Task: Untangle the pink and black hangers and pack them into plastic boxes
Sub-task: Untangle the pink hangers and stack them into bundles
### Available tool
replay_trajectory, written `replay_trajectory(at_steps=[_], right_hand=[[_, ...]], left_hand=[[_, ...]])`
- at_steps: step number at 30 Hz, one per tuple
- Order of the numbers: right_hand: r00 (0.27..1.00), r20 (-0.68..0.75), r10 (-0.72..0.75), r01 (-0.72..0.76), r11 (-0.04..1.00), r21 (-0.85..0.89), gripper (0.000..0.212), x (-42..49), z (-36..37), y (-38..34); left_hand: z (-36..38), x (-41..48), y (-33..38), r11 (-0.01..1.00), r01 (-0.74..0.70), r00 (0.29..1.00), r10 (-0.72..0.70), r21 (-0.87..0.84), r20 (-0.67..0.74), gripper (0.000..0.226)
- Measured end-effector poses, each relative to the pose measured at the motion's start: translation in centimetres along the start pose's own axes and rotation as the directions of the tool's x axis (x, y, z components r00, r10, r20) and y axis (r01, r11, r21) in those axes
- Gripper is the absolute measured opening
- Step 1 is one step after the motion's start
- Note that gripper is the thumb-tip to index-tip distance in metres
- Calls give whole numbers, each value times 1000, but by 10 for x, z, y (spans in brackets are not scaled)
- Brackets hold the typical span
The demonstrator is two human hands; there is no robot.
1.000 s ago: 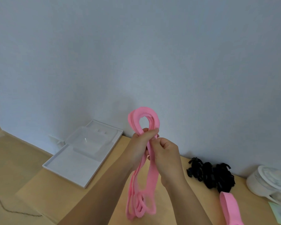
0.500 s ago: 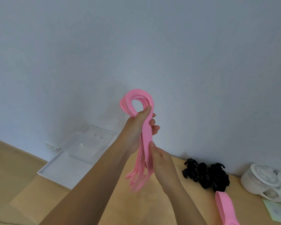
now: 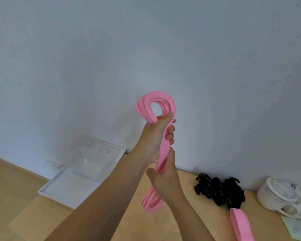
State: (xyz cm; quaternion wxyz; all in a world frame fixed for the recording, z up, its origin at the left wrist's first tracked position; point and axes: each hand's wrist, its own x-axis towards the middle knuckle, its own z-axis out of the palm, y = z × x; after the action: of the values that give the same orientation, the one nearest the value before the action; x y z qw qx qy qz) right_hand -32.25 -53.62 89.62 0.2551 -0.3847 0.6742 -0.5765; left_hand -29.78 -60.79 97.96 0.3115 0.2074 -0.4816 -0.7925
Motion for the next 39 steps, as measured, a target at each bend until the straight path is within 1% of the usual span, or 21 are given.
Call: replay_trajectory(at_steps=[1, 4, 8, 9, 10, 12, 14, 16, 19, 21, 23, 27, 28, 30, 31, 32, 33, 34, 35, 36, 39], right_hand=[[1000, -27, 5, -6, 1000, -13, 46, 2, 1, 2], [989, -135, 56, -57, 998, -7, 14, 10, -1, 7], [984, -174, 47, -47, 999, 2, 7, 18, -17, 7], [981, -189, 50, -48, 999, 16, 5, 19, -21, 5], [976, -212, 58, -48, 997, 52, 10, 21, -24, 4], [964, -249, 89, -45, 983, 180, 22, 24, -30, -1], [964, -252, 86, -23, 969, 244, 35, 24, -33, -7], [981, -190, 42, 1, 976, 219, 50, 24, -37, -14], [999, -38, -28, 33, 990, 140, 68, 22, -42, -24], [999, 13, -32, 31, 995, 91, 68, 23, -45, -28], [999, 32, -24, 21, 997, 81, 62, 24, -45, -31], [1000, 8, -20, 19, 993, 113, 47, 26, -45, -34], [1000, -9, -21, 21, 992, 120, 45, 26, -46, -35], [999, -35, -21, 25, 991, 132, 44, 26, -51, -36], [999, -46, -21, 27, 991, 135, 44, 25, -53, -36], [998, -53, -21, 28, 991, 131, 44, 25, -56, -37], [998, -54, -23, 30, 992, 122, 45, 23, -58, -38], [998, -50, -27, 32, 993, 111, 45, 22, -59, -39], [999, -43, -30, 34, 994, 99, 46, 21, -59, -39], [999, -38, -30, 33, 996, 87, 47, 19, -58, -39], [999, -36, -29, 32, 996, 88, 47, 14, -57, -40]], left_hand=[[2, 0, 0, 1000, -9, 1000, 9, -6, 9, 22], [1, 1, 4, 998, -52, 999, 52, -34, 16, 22], [-21, 9, 5, 989, -140, 990, 138, -51, -42, 17], [-29, 11, 3, 990, -140, 989, 138, -25, -56, 17], [-37, 14, 0, 992, -123, 990, 123, -2, -70, 19], [-51, 19, -10, 998, -54, 992, 55, 10, -111, 21], [-63, 21, -24, 999, 51, 981, -52, -13, -185, 19], [-71, 22, -39, 988, 151, 947, -157, -44, -281, 15], [-75, 20, -58, 960, 244, 902, -277, -139, -331, 18], [-73, 16, -67, 937, 284, 882, -339, -204, -328, 24], [-73, 11, -75, 920, 325, 876, -380, -217, -297, 35], [-81, -2, -93, 893, 446, 878, -450, -60, -165, 69], [-84, -6, -94, 876, 481, 863, -476, -11, -166, 72], [-86, -17, -91, 840, 522, 846, -487, 147, -216, 65], [-85, -22, -89, 825, 503, 858, -439, 257, -268, 57], [-84, -25, -89, 818, 449, 882, -340, 360, -327, 50], [-82, -26, -90, 829, 340, 915, -182, 443, -361, 43], [-79, -26, -91, 836, 202, 941, -20, 511, -339, 35], [-74, -27, -89, 832, 81, 959, 86, 548, -271, 25], [-67, -28, -86, 818, -4, 975, 132, 575, -181, 23], [-54, -25, -84, 754, -195, 981, 139, 628, 138, 70]])
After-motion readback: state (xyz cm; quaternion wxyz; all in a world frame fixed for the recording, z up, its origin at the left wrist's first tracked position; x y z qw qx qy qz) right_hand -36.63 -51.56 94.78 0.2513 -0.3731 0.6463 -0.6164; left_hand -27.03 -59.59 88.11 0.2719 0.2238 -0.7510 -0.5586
